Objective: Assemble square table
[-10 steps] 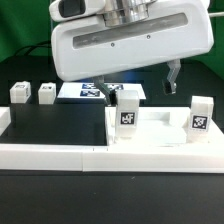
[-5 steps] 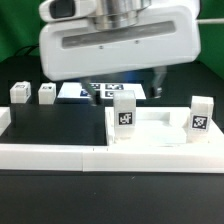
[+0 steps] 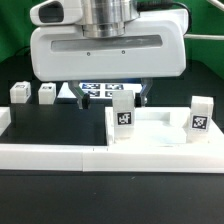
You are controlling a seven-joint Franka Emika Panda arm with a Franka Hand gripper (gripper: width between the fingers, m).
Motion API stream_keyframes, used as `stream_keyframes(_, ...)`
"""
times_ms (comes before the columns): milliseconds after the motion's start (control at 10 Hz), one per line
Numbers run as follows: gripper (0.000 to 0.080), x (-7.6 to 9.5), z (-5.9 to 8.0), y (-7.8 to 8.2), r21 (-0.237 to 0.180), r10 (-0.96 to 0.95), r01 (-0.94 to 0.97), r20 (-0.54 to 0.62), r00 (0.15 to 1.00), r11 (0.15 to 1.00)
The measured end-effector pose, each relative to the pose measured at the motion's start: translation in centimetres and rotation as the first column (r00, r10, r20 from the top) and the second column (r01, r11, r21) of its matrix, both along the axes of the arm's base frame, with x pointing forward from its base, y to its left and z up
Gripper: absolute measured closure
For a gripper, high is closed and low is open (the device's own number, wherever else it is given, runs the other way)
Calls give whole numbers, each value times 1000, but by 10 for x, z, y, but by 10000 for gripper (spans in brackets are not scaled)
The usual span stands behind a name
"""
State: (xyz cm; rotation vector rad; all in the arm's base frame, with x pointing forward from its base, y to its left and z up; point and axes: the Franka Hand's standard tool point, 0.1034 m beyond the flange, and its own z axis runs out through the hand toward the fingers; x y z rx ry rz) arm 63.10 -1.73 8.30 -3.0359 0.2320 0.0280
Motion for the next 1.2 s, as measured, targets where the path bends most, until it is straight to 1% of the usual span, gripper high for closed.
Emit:
stream_keyframes(100, 150, 0, 0, 0, 0, 0, 0, 0, 1000, 1000)
stream_keyframes(200, 150, -2, -3, 3, 1, -3, 3, -4, 1000, 1000)
stream_keyframes(300, 150, -17, -14, 16, 11, 4, -4, -36, 999, 1000)
stream_keyframes(400, 150, -16, -9, 18, 17, 11, -10, -63, 998, 1000)
stream_keyframes(500, 150, -12, -7, 17, 16, 3, -2, -50, 999, 1000)
stream_keyframes(700, 412, -14, -8, 18, 16, -6, 7, -54, 999, 1000)
stream_keyframes(800, 412, -14, -8, 19, 16, -60, 61, -61, 996, 998)
stream_keyframes(900, 511, -14, -8, 20, 15, -117, 118, -68, 991, 993)
stream_keyframes(1200, 511, -14, -8, 22, 10, -309, 311, -90, 947, 950)
